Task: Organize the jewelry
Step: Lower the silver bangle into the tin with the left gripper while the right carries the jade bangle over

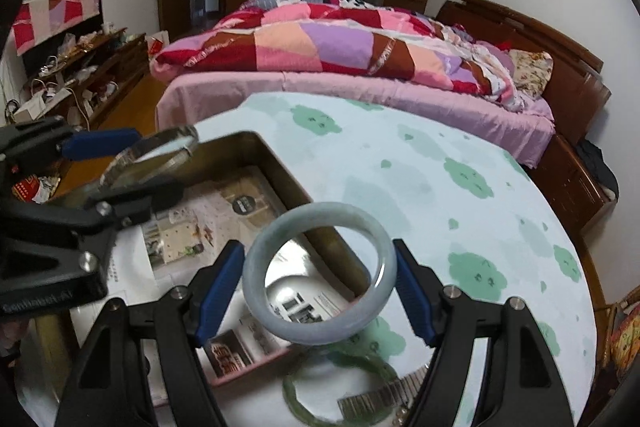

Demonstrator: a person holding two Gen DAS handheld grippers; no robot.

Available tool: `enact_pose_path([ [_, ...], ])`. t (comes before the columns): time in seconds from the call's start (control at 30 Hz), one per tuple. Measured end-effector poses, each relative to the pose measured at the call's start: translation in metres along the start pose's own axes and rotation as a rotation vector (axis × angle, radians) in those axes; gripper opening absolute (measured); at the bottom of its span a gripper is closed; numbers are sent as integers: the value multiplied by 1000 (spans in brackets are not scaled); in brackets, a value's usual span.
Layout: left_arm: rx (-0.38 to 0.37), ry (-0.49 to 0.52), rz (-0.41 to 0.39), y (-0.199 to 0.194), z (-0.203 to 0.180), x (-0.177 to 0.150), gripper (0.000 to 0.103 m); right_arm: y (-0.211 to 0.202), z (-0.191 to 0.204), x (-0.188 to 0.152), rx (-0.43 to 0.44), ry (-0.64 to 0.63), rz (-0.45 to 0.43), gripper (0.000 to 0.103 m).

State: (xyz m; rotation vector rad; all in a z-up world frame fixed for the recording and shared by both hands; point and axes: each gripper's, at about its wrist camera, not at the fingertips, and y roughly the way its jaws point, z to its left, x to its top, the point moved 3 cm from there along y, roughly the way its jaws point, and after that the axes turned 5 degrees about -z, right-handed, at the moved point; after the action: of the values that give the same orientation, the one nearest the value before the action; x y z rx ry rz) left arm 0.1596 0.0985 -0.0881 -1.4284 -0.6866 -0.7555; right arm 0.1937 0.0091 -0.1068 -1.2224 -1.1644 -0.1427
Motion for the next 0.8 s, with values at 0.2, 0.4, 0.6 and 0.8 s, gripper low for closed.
enact_pose_path([
  [0.2,-22,32,11,1,-4,0,59,3,12,-1,0,-70,10,76],
  [0.4,-20,40,28,2,-5,-1,59,9,15,0,-14,-108,19,76],
  [0.6,-8,33,33,1,-4,1,70,7,9,3,-2,-89,15,77],
  [0.8,0,14,9,-8,1,6,78,-9,0,3,13,-47,-12,84],
])
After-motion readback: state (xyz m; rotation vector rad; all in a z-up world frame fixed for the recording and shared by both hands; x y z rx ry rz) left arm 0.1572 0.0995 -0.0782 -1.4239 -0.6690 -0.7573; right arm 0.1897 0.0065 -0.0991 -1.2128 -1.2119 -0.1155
